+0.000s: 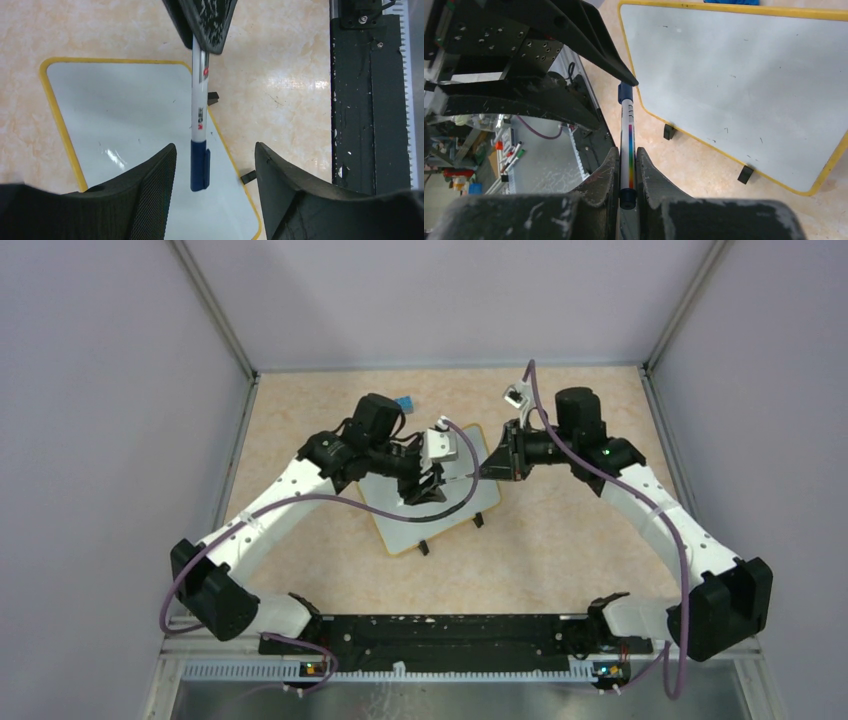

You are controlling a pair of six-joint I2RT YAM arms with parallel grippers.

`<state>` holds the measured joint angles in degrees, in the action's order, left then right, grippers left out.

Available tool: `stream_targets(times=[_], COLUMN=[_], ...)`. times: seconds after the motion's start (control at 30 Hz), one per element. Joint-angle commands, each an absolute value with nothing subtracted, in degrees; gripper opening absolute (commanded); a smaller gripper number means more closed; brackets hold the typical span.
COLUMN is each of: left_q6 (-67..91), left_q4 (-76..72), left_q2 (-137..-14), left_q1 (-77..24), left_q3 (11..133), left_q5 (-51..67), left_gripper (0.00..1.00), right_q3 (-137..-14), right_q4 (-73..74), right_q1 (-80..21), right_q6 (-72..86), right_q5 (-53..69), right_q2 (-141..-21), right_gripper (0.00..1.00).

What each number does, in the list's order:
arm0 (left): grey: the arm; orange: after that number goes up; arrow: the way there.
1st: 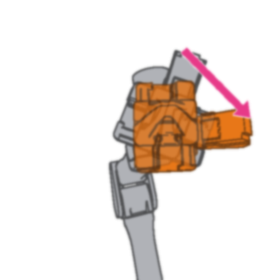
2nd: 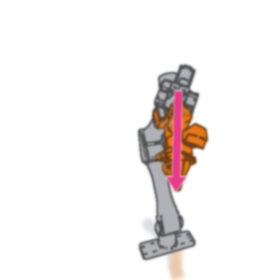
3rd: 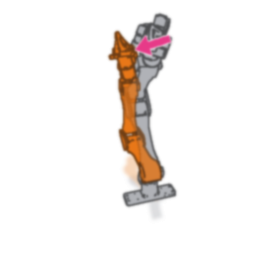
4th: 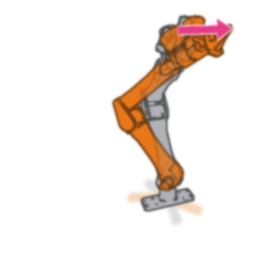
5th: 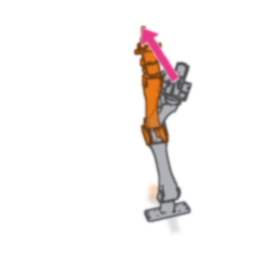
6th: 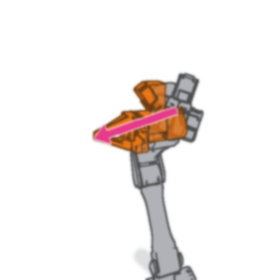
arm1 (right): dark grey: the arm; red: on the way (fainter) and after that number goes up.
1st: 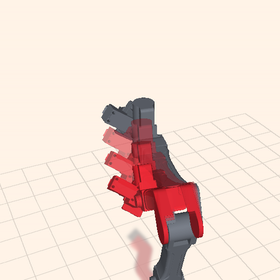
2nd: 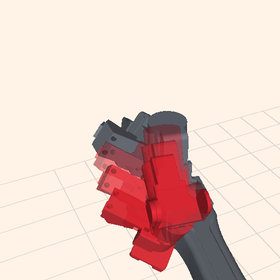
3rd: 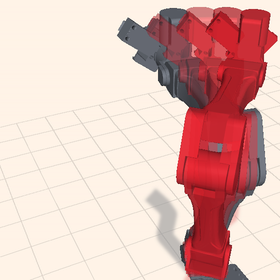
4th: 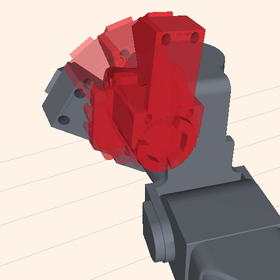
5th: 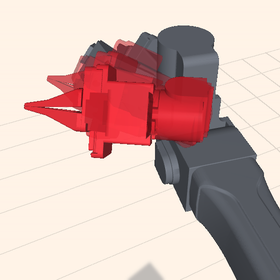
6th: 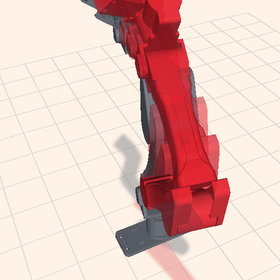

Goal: Write a sentence on the whiteboard
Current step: Open the whiteboard marker at the center of the board.

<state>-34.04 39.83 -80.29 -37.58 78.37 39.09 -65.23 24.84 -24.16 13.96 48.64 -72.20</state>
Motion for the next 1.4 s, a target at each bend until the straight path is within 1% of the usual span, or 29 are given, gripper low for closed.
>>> stream_targets(times=[0.0, 0.1, 0.23, 0.43, 0.57, 0.6, 0.73, 0.77, 0.87, 0.97, 1.17, 1.37], left_q6=[-33.9, -34.3, -34.6, -34.5, -35.0, -35.5, -37.2, -38.0, -39.6, -39.6, -38.0, -36.0], left_q4=[40.1, 39.9, 39.3, 38.3, 38.9, 39.6, 43.7, 45.5, 48.8, 51.4, 52.7, 52.0], left_q2=[-75.7, -75.4, -75.4, -75.3, -75.7, -75.9, -77.0, -77.6, -78.6, -80.3, -82.1, -83.1], left_q1=[-36.2, -36.2, -36.2, -36.2, -36.2, -36.2, -36.2, -36.2, -36.1, -36.1, -36.1, -36.1], left_q3=[75.8, 74.5, 73.8, 73.6, 74.0, 74.2, 75.2, 75.6, 76.7, 78.4, 80.1, 80.7], left_q5=[38.7, 37.6, 36.2, 35.6, 39.0, 40.7, 47.0, 50.2, 53.4, 55.5, 57.6, 57.3], left_gripper=[0.64, 0.61, 0.53, 0.33, 0.16, 0.13, 0.04, 0.01, 0.0, 0.0, 0.0, 0.0], right_q3=[-64.4, -64.5, -63.9, -63.1, -62.2, -62.2, -63.1, -64.1, -65.3, -66.5, -67.7, -67.7], right_q4=[19.9, 19.9, 18.7, 18.5, 17.9, 18.0, 20.2, 22.7, 26.1, 28.7, 30.5, 30.4], right_q1=[-23.4, -23.4, -23.4, -23.4, -23.5, -23.5, -23.4, -23.5, -23.5, -23.8, -26.6, -29.2], right_q6=[16.8, 17.4, 19.1, 19.9, 19.7, 19.1, 14.7, 10.3, 4.9, 1.4, 0.3, 0.6], right_q5=[53.7, 54.1, 55.3, 55.0, 55.9, 56.2, 57.2, 58.0, 60.0, 61.2, 60.4, 58.7], right_q2=[-68.7, -68.4, -68.2, -68.1, -68.3, -68.3, -68.4, -68.5, -68.6, -68.5, -68.9, -69.2], right_gripper=[0.0, 0.0, 0.0, 0.0, 0.0, 0.01, 0.16, 0.25, 0.4, 0.46, 0.46, 0.37])
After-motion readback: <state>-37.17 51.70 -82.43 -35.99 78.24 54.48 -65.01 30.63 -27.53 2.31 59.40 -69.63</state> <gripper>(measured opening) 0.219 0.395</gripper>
